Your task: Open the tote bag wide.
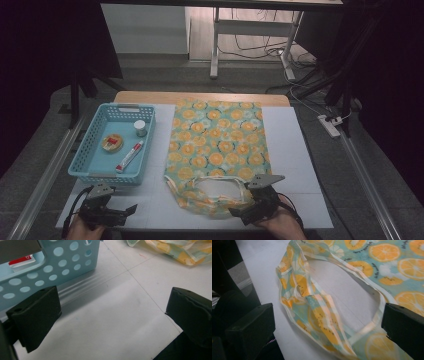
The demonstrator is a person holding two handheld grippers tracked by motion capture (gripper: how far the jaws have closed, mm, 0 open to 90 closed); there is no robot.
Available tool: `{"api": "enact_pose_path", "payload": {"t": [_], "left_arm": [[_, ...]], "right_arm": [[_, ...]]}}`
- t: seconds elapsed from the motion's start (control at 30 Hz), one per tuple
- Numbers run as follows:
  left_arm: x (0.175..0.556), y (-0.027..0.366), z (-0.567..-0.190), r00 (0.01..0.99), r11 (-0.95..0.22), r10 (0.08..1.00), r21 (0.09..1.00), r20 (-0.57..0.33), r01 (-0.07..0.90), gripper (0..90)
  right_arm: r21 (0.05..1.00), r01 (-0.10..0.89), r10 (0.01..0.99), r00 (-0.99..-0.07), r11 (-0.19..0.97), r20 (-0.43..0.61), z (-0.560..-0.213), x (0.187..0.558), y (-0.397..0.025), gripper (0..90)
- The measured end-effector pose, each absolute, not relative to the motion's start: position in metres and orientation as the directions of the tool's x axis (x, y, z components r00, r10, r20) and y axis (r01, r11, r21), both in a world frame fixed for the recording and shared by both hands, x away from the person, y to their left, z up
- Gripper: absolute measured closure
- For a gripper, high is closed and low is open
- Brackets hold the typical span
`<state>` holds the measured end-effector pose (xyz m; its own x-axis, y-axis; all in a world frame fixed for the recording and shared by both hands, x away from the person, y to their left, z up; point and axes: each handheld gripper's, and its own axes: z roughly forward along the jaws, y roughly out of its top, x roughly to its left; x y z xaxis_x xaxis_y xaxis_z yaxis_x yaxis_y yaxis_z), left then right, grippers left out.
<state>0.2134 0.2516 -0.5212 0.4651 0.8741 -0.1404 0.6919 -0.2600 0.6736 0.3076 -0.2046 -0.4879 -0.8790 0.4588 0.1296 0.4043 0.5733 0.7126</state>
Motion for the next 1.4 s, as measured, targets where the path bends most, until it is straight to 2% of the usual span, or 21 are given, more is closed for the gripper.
{"api": "enact_pose_path", "payload": {"t": [0.43,0.5,0.67,0.77,0.97,1.13,1.23,1.4], "left_arm": [[0.214,0.252,-0.521,0.467,-0.263,0.873,0.671,-0.141,0.693,0.0],[0.214,0.252,-0.521,0.467,-0.263,0.873,0.671,-0.141,0.693,0.0],[0.214,0.251,-0.522,0.468,-0.264,0.872,0.671,-0.14,0.693,0.0],[0.214,0.251,-0.522,0.469,-0.265,0.872,0.671,-0.14,0.692,0.0],[0.214,0.251,-0.522,0.471,-0.267,0.871,0.67,-0.141,0.693,0.1],[0.214,0.251,-0.522,0.471,-0.267,0.871,0.67,-0.141,0.693,0.2],[0.214,0.251,-0.522,0.472,-0.267,0.87,0.669,-0.142,0.694,0.2],[0.214,0.251,-0.522,0.471,-0.267,0.871,0.667,-0.142,0.695,0.2]], "right_arm": [[0.642,0.387,0.408,-0.905,0.662,0.125,-0.505,0.316,-0.175,0.0],[0.629,0.376,0.398,-0.91,0.68,0.114,-0.507,0.317,-0.171,2.5],[0.605,0.34,0.365,-0.927,0.72,0.087,-0.51,0.319,-0.161,14.8],[0.593,0.338,0.355,-0.93,0.731,0.094,-0.509,0.323,-0.158,25.8],[0.557,0.352,0.336,-0.932,0.752,0.135,-0.51,0.33,-0.16,58.8],[0.56,0.353,0.337,-0.932,0.75,0.136,-0.507,0.331,-0.162,75.7],[0.57,0.355,0.341,-0.93,0.741,0.137,-0.504,0.332,-0.164,81.4],[0.601,0.363,0.351,-0.925,0.712,0.143,-0.494,0.335,-0.167,84.4]]}}
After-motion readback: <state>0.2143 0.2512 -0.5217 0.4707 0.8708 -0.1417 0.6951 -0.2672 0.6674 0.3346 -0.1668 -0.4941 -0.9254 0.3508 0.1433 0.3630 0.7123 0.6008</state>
